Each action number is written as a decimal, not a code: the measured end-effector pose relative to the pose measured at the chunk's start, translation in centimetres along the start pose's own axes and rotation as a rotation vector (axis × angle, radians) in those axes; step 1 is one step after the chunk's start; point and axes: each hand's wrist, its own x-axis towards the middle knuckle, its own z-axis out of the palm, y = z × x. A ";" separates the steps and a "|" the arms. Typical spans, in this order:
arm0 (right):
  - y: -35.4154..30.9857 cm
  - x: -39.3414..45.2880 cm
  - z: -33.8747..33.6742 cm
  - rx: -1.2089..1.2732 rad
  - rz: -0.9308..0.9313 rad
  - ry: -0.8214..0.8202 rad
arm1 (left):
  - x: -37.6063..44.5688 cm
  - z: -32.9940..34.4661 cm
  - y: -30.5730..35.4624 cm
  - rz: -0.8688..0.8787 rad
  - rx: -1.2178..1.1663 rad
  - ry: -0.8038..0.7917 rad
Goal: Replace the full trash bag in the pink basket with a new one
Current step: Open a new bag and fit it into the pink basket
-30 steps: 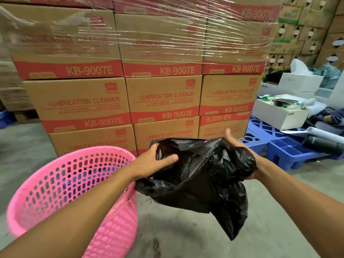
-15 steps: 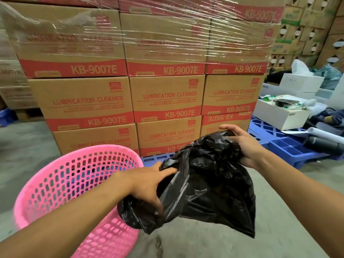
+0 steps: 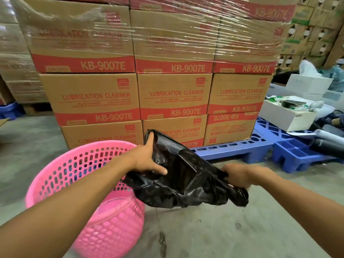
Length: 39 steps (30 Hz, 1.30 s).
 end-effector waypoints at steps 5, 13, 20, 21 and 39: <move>-1.4 -0.3 -2.6 1.102 -0.083 0.182 | -0.1 -1.8 1.4 0.083 -0.249 0.227; -10.0 -3.8 -11.4 1.435 -0.526 0.250 | -2.2 -9.3 5.6 0.295 -0.489 0.662; -17.9 -4.8 -15.4 1.294 -0.690 0.503 | -6.0 -15.8 4.2 0.329 -0.453 0.885; -18.9 -4.8 -15.5 1.314 -0.714 0.482 | -6.7 -16.4 3.4 0.313 -0.455 0.908; -31.1 0.5 -5.1 1.551 -0.439 -0.076 | -13.2 -14.1 -12.9 -0.207 -0.485 0.772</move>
